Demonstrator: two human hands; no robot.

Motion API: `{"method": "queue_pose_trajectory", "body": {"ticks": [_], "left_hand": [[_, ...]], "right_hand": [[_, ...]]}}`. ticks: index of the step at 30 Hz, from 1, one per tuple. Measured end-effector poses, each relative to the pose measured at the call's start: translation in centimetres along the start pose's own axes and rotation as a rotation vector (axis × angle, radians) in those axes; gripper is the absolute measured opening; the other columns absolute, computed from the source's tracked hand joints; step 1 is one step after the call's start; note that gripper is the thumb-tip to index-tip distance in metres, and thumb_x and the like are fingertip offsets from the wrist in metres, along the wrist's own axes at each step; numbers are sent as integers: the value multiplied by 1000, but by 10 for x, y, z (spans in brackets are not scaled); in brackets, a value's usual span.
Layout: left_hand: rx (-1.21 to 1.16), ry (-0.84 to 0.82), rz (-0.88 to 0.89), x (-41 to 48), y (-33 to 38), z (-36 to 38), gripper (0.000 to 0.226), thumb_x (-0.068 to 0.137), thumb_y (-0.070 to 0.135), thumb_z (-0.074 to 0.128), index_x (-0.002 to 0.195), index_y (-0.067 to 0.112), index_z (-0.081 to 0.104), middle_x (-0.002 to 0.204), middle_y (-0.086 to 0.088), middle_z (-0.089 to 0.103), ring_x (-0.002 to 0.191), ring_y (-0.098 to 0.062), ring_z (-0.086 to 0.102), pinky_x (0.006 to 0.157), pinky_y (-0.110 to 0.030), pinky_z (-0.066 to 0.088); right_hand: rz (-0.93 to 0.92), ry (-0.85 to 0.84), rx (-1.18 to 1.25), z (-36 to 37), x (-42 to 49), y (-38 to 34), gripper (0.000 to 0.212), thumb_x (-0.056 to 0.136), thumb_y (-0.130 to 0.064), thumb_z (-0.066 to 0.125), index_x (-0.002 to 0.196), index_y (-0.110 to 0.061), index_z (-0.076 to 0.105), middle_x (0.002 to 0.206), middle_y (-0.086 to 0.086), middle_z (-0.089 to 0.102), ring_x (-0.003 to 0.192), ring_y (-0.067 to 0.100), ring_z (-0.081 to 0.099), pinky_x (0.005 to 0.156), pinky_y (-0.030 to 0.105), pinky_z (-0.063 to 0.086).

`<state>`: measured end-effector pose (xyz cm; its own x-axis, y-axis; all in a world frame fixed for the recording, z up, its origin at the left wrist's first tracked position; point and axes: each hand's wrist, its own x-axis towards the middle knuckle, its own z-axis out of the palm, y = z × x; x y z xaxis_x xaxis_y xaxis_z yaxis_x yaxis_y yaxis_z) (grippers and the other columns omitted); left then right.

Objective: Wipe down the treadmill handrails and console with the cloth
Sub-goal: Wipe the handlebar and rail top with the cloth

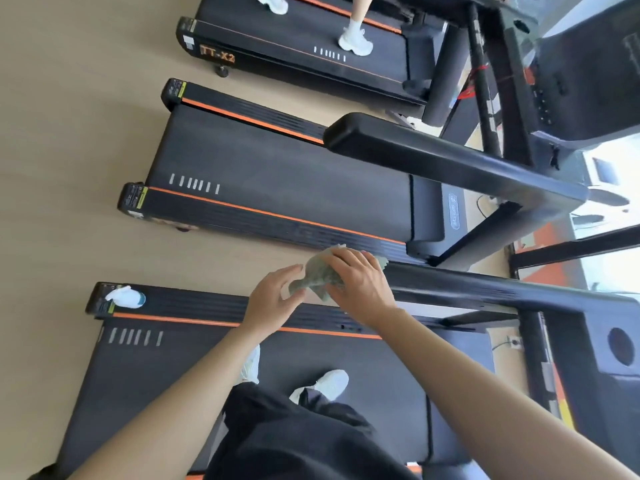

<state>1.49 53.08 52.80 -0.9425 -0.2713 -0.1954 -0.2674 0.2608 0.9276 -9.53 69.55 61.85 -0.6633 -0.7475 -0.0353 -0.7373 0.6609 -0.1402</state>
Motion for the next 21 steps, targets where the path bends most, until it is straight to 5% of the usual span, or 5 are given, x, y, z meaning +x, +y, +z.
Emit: {"method": "queue_pose_trajectory", "body": {"ticks": [5,13,17,21], "left_hand": [[-204,-20,34,6,40,19,48,97,34,60,140,13,59,141,10,59,131,-3,53,111,-33,44],[170,-106,202,36,88,36,40,98,31,62,138,29,60,139,16,61,123,-9,54,95,-21,41],[438,-172,301,48,108,50,48,90,43,60,137,31,63,139,14,63,122,-19,60,102,-39,47],[620,-253,341,61,141,76,45,93,38,66,137,29,64,140,10,63,123,-22,59,101,-36,43]], "right_hand": [[29,79,66,1,-16,14,52,78,-24,81,126,-13,64,133,5,61,127,30,53,111,48,39],[171,123,180,-13,-34,42,50,89,-44,69,128,-15,63,127,-1,63,120,26,57,108,43,41],[221,191,213,-20,-58,75,44,88,-36,74,125,-13,64,123,-3,62,114,26,56,103,38,43],[290,200,228,-22,-86,118,43,92,-37,66,127,-12,64,131,-3,61,122,26,53,108,42,39]]}}
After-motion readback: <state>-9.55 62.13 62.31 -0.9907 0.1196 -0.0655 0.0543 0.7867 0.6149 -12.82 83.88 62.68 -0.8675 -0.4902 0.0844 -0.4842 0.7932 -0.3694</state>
